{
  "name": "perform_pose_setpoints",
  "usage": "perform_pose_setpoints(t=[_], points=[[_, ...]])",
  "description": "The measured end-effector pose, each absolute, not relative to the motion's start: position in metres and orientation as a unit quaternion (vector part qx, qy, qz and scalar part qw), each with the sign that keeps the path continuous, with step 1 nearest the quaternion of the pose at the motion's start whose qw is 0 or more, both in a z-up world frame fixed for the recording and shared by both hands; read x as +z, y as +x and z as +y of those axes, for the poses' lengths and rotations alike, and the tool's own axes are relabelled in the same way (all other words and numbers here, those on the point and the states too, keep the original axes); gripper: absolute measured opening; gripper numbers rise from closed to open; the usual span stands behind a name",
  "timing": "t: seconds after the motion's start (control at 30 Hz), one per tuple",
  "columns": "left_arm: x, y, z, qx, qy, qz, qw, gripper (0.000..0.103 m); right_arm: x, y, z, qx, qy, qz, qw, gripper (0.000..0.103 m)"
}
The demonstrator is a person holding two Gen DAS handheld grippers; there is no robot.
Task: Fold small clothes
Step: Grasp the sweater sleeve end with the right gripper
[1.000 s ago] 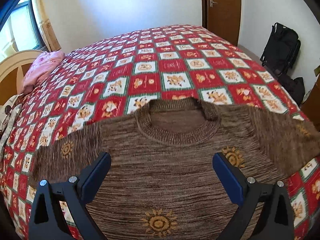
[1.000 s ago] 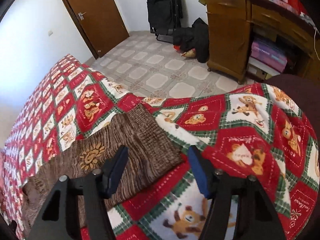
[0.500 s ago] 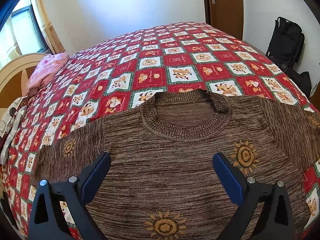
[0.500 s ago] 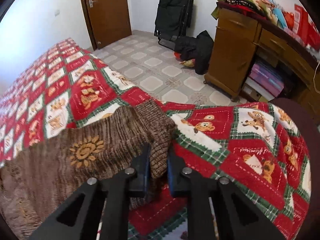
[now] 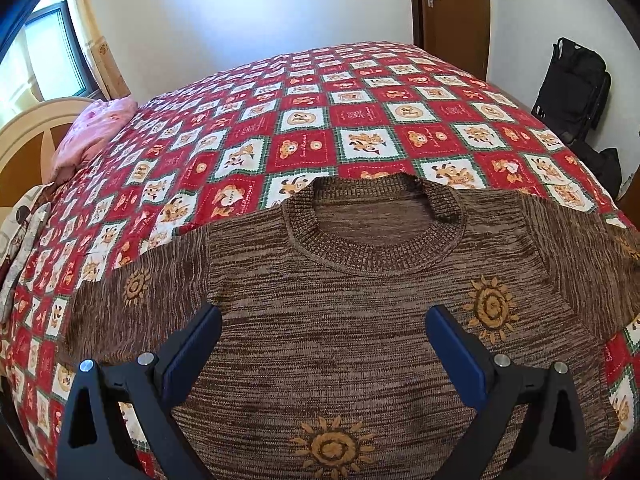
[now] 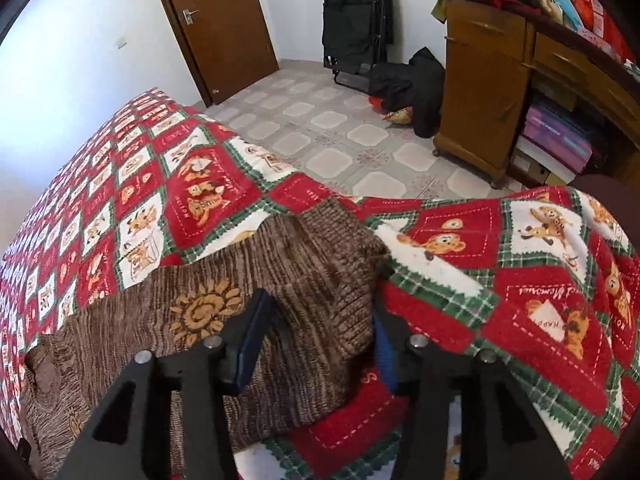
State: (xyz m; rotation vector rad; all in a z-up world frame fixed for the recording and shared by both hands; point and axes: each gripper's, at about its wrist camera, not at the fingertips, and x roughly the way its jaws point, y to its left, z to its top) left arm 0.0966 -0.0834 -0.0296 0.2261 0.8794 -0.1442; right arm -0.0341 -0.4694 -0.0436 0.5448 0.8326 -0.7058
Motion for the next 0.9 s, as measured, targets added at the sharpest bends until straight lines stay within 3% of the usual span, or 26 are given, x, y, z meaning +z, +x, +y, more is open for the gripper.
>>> perform_pose_setpoints(t=[0.1,0.23,0.9], points=[[-0.03,0.096,-0.083,-0.068,0.109,0.425,0.896,0.102,-0.043,-0.036,-0.471,-0.336,0.256,0.39,0.818,0.042],[-0.028,0.096,-0.085,-0.068,0.108,0.423,0.897,0.102,-0.044,-0.042,-0.475,-0.338,0.264,0.386,0.817,0.018],[-0.026,0.092,-0.084,-0.071,0.109,0.417,0.899,0.102,-0.025,-0.041,-0.454,-0.377,0.19,0.356,0.834,0.014]])
